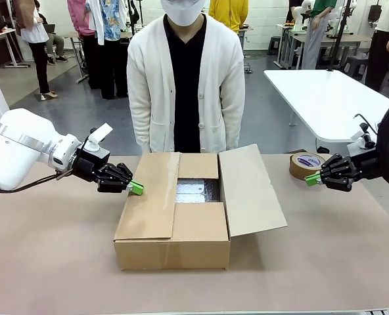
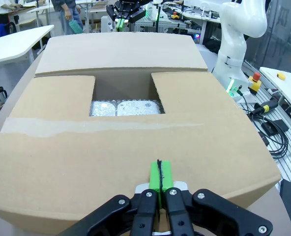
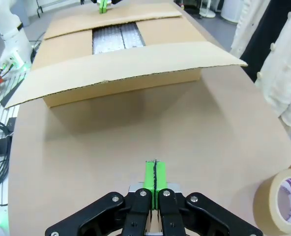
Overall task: Wrap the clocks to prevent damage.
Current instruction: Push the left (or right) flap of the Package Box to close it.
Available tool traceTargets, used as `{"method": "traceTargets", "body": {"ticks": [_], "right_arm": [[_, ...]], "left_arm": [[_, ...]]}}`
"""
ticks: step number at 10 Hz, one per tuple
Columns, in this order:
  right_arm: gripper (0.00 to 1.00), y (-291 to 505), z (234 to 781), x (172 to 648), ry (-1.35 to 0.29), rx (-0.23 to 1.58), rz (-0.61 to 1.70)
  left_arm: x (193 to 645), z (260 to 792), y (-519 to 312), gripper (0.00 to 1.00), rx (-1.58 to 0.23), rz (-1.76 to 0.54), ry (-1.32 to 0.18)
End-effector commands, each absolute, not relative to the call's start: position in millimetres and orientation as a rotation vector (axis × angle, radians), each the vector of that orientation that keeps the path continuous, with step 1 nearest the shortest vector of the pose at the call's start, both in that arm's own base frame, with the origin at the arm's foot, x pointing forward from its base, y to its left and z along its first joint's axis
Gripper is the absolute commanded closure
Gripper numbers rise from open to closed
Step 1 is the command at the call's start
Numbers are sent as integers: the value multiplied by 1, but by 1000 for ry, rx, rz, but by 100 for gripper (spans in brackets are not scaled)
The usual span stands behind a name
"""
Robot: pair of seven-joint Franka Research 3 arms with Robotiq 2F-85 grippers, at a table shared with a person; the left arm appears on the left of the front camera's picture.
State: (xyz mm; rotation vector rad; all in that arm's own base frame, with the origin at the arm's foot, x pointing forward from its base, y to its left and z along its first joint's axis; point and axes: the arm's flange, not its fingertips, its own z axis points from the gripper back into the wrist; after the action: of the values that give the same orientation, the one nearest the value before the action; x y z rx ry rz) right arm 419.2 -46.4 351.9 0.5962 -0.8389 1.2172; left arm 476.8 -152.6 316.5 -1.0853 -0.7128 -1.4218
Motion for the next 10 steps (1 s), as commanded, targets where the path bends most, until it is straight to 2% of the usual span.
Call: {"method": "traceTargets", "body": {"ticks": [1,2,5,7,10], "right_arm": [[99,-29,340,425,-876,637,1264],[99,-20,339,425,-925,694,1297],[99,17,326,440,-886,799,1356],[99,35,314,447,-801,860,1398],[99,56,312,455,-838,924,1488]], "left_arm": [[476,312,-153,100,-1077,-1419,-706],[476,312,-153,100,-1077,-1419,-706],[476,312,-153,100,-1077,-1419,-706],[476,312,-153,100,-1077,-1419,-706],[476,312,-153,100,-1077,-1419,-706]]}}
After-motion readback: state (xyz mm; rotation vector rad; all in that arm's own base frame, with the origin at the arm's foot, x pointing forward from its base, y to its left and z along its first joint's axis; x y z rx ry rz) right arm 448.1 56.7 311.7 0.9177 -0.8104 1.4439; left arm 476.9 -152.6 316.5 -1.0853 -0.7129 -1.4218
